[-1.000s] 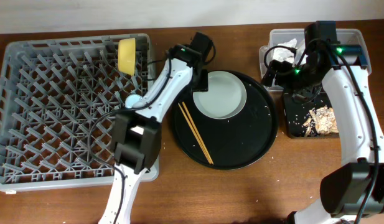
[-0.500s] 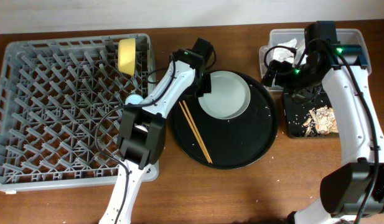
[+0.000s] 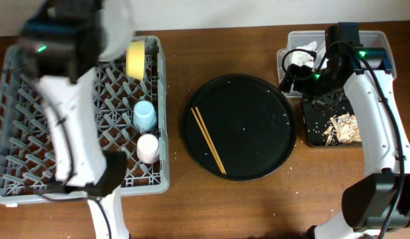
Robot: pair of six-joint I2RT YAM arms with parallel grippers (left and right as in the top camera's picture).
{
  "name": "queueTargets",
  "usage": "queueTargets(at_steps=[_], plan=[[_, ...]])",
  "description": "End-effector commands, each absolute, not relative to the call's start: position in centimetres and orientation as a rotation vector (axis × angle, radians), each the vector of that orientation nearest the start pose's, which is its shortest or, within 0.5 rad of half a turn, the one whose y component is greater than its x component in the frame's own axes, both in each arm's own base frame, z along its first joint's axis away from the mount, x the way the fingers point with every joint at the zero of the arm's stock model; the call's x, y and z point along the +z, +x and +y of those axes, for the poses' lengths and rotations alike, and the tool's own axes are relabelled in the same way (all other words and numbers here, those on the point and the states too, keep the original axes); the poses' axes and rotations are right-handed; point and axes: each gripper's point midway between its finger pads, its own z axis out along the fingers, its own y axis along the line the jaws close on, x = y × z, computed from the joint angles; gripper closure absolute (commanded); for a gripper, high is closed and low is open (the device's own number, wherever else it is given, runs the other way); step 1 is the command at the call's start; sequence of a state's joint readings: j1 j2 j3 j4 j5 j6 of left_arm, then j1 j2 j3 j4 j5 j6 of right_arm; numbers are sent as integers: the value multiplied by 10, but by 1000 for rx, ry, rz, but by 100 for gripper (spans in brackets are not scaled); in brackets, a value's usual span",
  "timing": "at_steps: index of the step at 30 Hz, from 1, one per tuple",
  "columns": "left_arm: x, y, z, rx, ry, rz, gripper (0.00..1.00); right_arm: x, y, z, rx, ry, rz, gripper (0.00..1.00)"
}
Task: Sort waste into correct bins and load items into the dishwasher rack
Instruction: 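Lift the white plate and stand it upright at the rack's rear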
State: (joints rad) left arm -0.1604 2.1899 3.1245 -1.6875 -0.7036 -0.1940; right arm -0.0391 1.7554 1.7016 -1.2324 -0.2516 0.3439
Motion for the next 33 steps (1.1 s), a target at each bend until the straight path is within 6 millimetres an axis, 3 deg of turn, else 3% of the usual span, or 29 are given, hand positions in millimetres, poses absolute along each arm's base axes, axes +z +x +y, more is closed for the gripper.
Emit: queueTargets(at_steps=[1,2,4,5,8,16,21,27,31,33], plan=[[441,405,100,844,-577,2051,99,186,384,30,414,489,2837,2],[433,407,110,928,-610,2054,99,186,384,30,414,489,2837,1],[392,429,115,1075,-618,2111,99,186,384,30,415,489,2837,2],[363,444,108,1170,-564,2144,99,186,384,30,414,489,2837,2],[321,462,91,1171,-541,2182,100,186,384,30,414,489,2837,2],[260,480,72,1169,-467,2246,100,186,384,30,414,489,2837,1],[252,487,62,1107,-460,2258,100,186,384,30,415,489,2837,2],[260,490,66,1143,-486,2193,100,186,384,30,414,489,2837,1],[239,488,69,1198,-466,2206,100,186,384,30,414,489,2837,2],[242,487,72,1239,-473,2172,100,186,384,30,414,489,2837,1]])
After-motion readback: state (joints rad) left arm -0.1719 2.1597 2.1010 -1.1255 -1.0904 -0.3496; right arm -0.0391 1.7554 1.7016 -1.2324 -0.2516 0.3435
